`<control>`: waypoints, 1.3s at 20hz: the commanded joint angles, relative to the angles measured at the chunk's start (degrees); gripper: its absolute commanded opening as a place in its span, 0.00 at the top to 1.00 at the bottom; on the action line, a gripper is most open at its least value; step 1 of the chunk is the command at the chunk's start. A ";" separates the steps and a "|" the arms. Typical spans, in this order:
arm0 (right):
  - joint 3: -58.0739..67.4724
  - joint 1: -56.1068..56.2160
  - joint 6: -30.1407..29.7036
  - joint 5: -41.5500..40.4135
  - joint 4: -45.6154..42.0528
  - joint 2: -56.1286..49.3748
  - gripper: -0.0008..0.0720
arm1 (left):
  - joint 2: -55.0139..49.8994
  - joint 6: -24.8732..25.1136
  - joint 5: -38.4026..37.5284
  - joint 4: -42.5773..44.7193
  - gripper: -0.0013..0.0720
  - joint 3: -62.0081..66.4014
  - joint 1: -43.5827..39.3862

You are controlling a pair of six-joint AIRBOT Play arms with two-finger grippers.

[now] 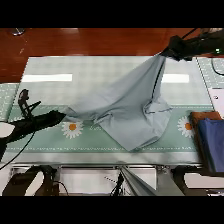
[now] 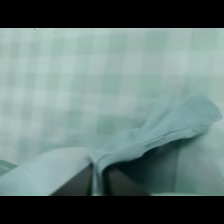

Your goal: Fold the shirts.

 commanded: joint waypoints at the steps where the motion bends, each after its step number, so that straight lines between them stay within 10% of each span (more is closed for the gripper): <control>1: 3.78 -0.76 2.27 0.94 5.35 -8.61 0.14 | -9.68 4.61 3.04 -4.31 0.06 1.62 0.15; 6: 1.29 -10.03 -1.73 20.06 -13.27 -3.78 0.13 | -15.32 6.10 -17.51 9.79 0.02 17.33 12.33; 10: -29.86 -17.38 -1.07 9.57 -12.11 14.21 0.13 | -17.92 1.22 -17.81 6.47 0.02 19.47 21.84; 14: -57.68 -17.70 -8.76 6.40 -1.88 30.64 0.13 | -29.57 12.31 -19.39 -5.55 0.02 19.82 17.05; 22: -72.72 -17.66 -8.02 12.22 0.46 35.30 0.13 | -48.59 10.45 -22.16 -5.68 0.03 28.52 2.64; 23: -73.33 -17.20 -8.00 12.24 0.76 35.32 0.13 | -49.66 10.91 -23.78 -5.68 0.15 30.18 1.66; 25: -73.70 -12.44 -7.43 12.13 -0.31 35.26 0.13 | -50.23 12.79 -25.14 -5.70 0.93 32.81 0.50; 26: -73.68 -8.66 -5.99 11.58 -1.60 35.26 0.13 | -50.18 12.76 -25.16 -5.70 0.95 33.90 0.13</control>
